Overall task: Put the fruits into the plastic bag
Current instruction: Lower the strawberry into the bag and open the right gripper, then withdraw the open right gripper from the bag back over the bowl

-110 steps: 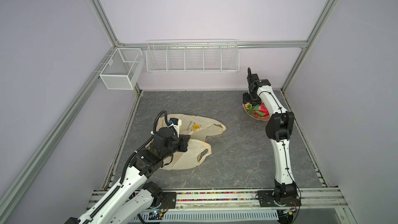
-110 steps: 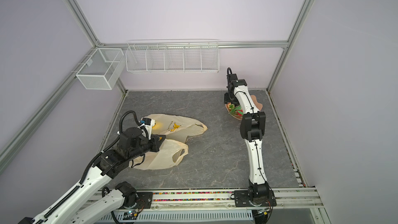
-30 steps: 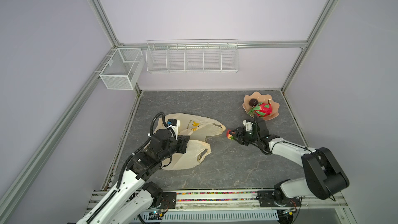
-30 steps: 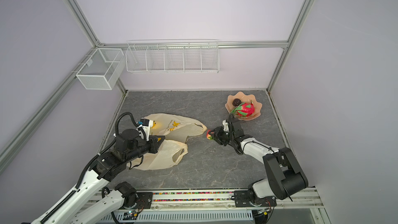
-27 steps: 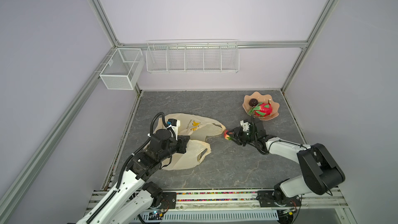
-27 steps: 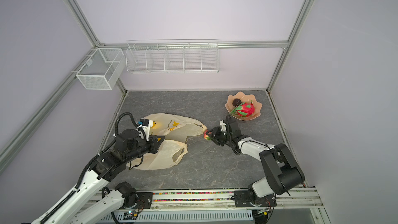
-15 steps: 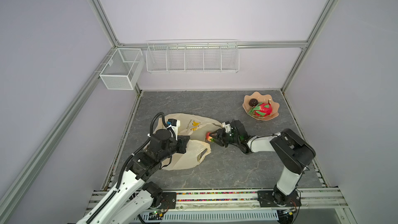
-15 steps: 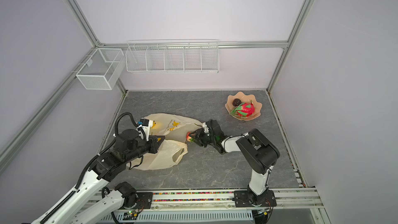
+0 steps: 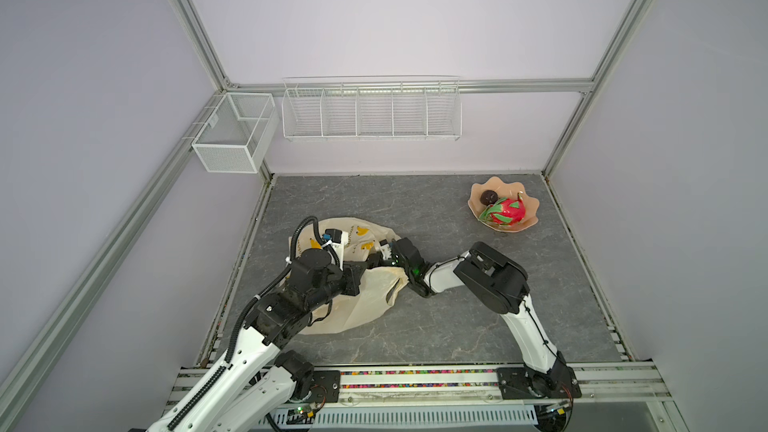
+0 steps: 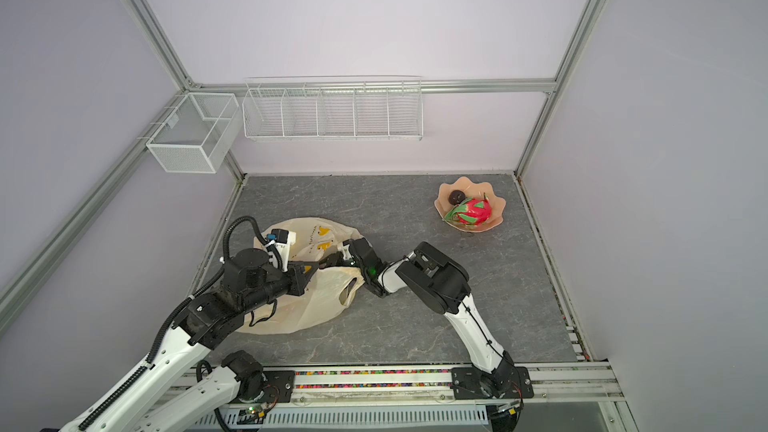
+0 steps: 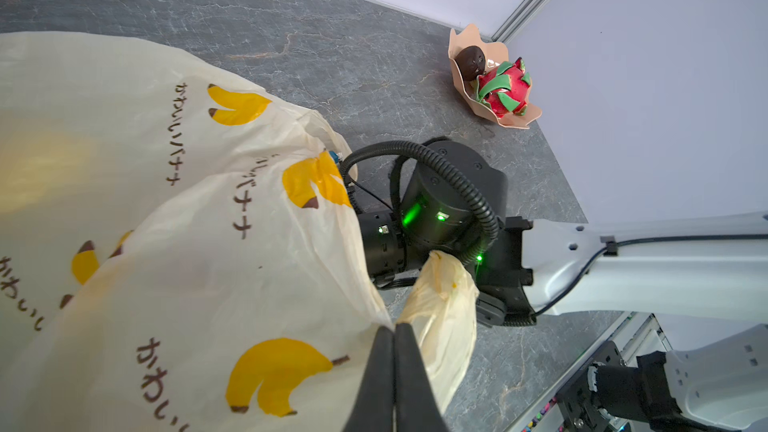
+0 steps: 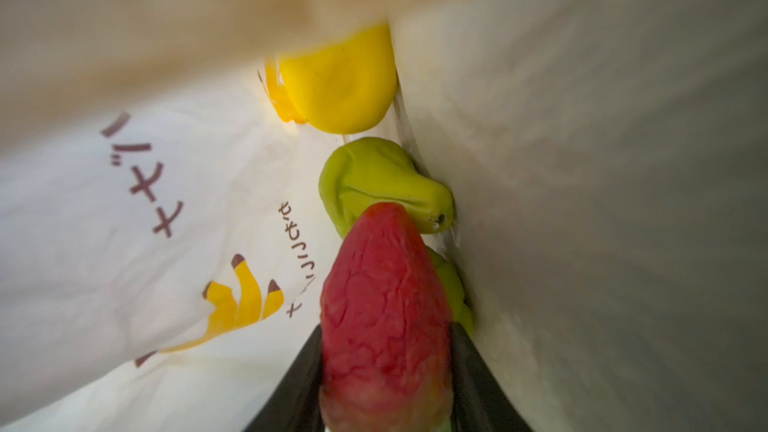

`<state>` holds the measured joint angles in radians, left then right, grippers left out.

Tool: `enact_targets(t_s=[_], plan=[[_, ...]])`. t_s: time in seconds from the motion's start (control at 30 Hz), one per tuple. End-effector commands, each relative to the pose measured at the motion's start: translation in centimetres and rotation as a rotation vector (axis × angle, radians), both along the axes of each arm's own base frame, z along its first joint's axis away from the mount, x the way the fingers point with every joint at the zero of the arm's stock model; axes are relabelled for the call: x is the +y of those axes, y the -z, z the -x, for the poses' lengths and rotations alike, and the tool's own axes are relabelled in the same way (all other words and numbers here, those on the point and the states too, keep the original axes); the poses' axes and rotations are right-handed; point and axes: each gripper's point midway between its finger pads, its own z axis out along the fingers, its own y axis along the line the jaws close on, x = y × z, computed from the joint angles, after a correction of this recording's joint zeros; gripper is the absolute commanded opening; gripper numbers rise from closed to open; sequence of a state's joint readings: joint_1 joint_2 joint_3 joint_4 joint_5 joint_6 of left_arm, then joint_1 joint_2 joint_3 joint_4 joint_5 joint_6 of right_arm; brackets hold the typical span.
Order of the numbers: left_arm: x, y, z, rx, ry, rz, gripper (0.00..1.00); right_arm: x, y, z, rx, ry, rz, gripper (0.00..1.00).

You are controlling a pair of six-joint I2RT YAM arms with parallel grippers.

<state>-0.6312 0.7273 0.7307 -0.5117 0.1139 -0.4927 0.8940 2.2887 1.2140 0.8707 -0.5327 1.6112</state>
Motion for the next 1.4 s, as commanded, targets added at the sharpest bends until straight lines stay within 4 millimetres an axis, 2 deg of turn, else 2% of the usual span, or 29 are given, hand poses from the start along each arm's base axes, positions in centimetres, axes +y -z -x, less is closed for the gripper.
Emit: enact_targets(t_s=[0.0, 0.1, 0.17, 0.23, 0.3, 0.53, 0.77, 0.8, 0.97, 1.1, 1.2, 1.37], plan=[[-0.2, -0.3, -0.1, -0.006, 0.004, 0.019, 0.00, 1.8, -0.6, 0.8, 0.092, -0.037, 0.002, 0.49], [-0.2, -0.4, -0.2, -0.010, 0.002, 0.019, 0.00, 2.2, -0.3, 1.5, 0.101, -0.068, 0.030, 0.75], [-0.2, -0.4, -0.2, -0.012, -0.001, 0.018, 0.00, 1.6, -0.1, 1.6, 0.111, -0.055, 0.037, 0.88], [0.0, -0.4, -0.1, -0.014, -0.007, 0.016, 0.00, 0.4, -0.1, 1.2, 0.111, -0.021, 0.044, 0.96], [0.1, -0.3, -0.1, -0.015, -0.011, 0.015, 0.00, -0.7, -0.3, 0.9, 0.105, -0.001, 0.050, 0.99], [-0.1, 0.2, 0.0, -0.001, 0.001, 0.016, 0.00, -4.3, -2.0, 0.2, 0.056, 0.039, 0.105, 0.95], [-1.0, -0.7, -0.5, -0.020, 0.025, 0.045, 0.00, -8.6, -2.8, 0.3, 0.018, 0.089, 0.220, 0.92], [-1.5, -0.1, -0.8, 0.001, 0.035, 0.036, 0.00, -9.4, -2.6, 0.4, 0.018, 0.099, 0.255, 0.92], [-2.7, -0.3, -1.2, 0.002, 0.070, 0.054, 0.00, -14.4, -3.3, 0.8, -0.007, 0.193, 0.411, 0.90], [-3.1, -0.3, -1.3, -0.001, 0.082, 0.060, 0.00, -18.5, -5.5, 0.8, -0.092, 0.240, 0.554, 0.88], [-3.1, -0.2, -1.3, 0.002, 0.084, 0.058, 0.00, -21.3, -7.1, 0.4, -0.143, 0.245, 0.641, 0.88], [-2.8, 0.2, -1.0, 0.006, 0.076, 0.054, 0.00, -27.4, -9.2, -1.4, -0.229, 0.277, 0.817, 0.88]])
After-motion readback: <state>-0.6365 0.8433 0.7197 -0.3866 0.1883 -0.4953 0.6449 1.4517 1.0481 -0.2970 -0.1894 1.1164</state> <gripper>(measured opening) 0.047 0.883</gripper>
